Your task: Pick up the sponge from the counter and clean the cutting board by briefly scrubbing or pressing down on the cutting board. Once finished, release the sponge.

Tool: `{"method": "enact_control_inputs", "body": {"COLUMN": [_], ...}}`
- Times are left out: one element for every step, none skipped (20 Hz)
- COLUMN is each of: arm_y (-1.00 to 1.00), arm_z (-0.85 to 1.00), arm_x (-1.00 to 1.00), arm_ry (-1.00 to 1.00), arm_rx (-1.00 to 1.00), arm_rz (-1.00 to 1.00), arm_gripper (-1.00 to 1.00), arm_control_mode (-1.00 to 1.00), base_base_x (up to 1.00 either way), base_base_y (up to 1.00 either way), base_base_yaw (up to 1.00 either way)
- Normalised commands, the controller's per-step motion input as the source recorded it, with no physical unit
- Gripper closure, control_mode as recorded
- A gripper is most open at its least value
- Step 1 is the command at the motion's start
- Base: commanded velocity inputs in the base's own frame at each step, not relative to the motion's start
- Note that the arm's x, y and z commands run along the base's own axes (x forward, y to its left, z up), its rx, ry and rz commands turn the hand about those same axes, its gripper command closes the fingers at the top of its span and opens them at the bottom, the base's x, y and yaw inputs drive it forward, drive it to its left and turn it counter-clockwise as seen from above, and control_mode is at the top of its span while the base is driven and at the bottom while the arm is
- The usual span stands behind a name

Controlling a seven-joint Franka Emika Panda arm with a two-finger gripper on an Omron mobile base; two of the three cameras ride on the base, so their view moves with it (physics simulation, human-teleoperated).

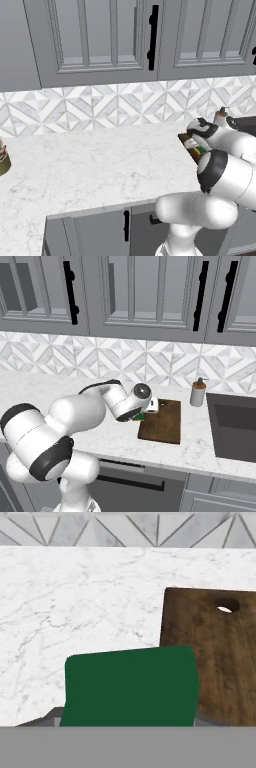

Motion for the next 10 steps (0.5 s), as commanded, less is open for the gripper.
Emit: {"method": "enact_control_inputs", "body": {"arm_y": [0.67, 0.74, 0.79, 0.79, 0.76, 0.69, 0.56, 0.46, 0.34, 0.26], "arm_z": [0.61, 0.48, 0.35, 0.11, 0.00, 0.00, 0.00, -0.09, -0.27, -0.44], "arm_x": [0.00, 0.00, 0.00, 0.00, 0.00, 0.00, 0.00, 0.00, 0.00, 0.00], "arm_ry": [0.16, 0.16, 0.15, 0.13, 0.09, 0.07, 0.05, 0.03, 0.02, 0.00], "arm_rx": [0.00, -0.01, -0.03, -0.03, -0.05, -0.04, -0.04, -0.04, -0.05, -0.05], "arm_rz": [0.00, 0.00, 0.00, 0.00, 0.00, 0.00, 0.00, 0.00, 0.00, 0.00], "arm_gripper": [1.00, 1.00, 1.00, 1.00, 1.00, 1.00, 1.00, 1.00, 1.00, 1.00], "arm_control_mode": [-1.00, -1.00, -1.00, -1.00, -1.00, -1.00, -1.00, -1.00, -1.00, -1.00], "base_base_x": [0.00, 0.00, 0.00, 0.00, 0.00, 0.00, 0.00, 0.00, 0.00, 0.00], "base_base_y": [0.00, 0.00, 0.00, 0.00, 0.00, 0.00, 0.00, 0.00, 0.00, 0.00], "base_base_yaw": [0.00, 0.00, 0.00, 0.00, 0.00, 0.00, 0.00, 0.00, 0.00, 0.00]}}
